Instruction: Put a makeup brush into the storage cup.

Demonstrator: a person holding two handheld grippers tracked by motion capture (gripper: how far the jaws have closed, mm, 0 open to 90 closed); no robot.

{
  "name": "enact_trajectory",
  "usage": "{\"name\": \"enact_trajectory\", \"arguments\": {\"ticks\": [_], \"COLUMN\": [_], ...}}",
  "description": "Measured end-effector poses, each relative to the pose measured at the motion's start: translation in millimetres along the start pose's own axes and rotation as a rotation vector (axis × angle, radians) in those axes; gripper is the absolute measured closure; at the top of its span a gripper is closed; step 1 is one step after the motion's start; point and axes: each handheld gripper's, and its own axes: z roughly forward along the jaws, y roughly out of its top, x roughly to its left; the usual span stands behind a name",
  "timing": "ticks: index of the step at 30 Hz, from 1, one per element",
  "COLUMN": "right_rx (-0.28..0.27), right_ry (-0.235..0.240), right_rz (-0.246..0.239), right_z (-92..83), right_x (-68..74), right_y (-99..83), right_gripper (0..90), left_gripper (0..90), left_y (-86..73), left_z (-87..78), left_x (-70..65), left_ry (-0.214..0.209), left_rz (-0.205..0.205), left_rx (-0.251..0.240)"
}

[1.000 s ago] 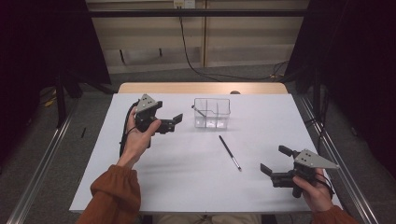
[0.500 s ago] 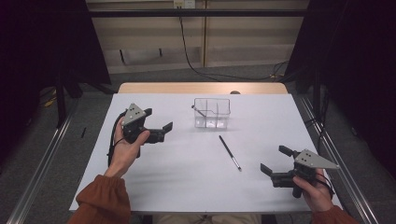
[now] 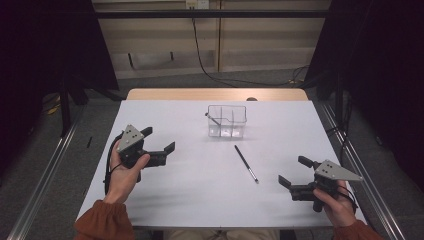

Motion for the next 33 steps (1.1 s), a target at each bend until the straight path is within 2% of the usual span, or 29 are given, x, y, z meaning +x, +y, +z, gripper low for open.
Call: {"name": "enact_trajectory", "arguments": {"ticks": [5, 8, 10, 12, 17, 20, 22, 24, 29, 31, 33], "right_rx": [-0.001, 0.000, 0.000, 0.001, -0.004, -0.005, -0.004, -0.007, -0.008, -0.010, -0.010], "right_ry": [-0.002, 0.000, -0.001, -0.001, -0.002, -0.004, -0.005, -0.010, -0.012, -0.011, -0.007], "right_rz": [0.002, -0.001, 0.002, 0.001, 0.004, 0.007, 0.007, 0.011, 0.014, 0.010, 0.010], "right_z": [-0.5, -0.2, -0.2, 0.1, -0.4, 0.2, 0.4, 0.1, -0.9, -0.9, -1.1], "right_x": [-0.3, -0.1, -0.2, -0.2, 0.4, 0.1, 0.0, -0.7, -1.1, -0.9, -1.1], "right_y": [0.1, -0.1, 0.0, -0.1, 0.8, 1.1, 1.2, 1.3, 1.5, 1.6, 1.7], "right_gripper": [0.0, 0.0, 0.0, 0.0, 0.0, 0.0, 0.1, 0.0, 0.0, 0.0, 0.0], "left_gripper": [5.2, 5.4, 5.1, 5.1, 5.1, 4.8, 3.8, 3.5, 3.5, 3.5, 3.6], "left_y": [-14.1, -22.0, -29.5, -33.3, -39.3, -46.1, -49.9, -51.6, -56.8, -58.4, -60.2], "left_z": [-10.3, -18.5, -25.3, -30.2, -42.2, -48.3, -53.4, -57.5, -63.2, -64.7, -65.5], "left_x": [0.4, 2.6, 4.3, 6.0, 10.8, 11.7, 12.4, 12.7, 12.6, 13.0, 12.8], "left_ry": [0.000, 0.031, 0.033, 0.042, 0.060, 0.064, 0.050, 0.061, 0.063, 0.040, 0.055], "left_rz": [-0.013, -0.020, -0.048, -0.043, -0.064, -0.060, -0.062, -0.057, -0.074, -0.065, -0.073], "left_rx": [-0.006, -0.007, -0.016, -0.005, -0.015, 0.002, -0.016, -0.011, -0.013, -0.021, -0.020]}}
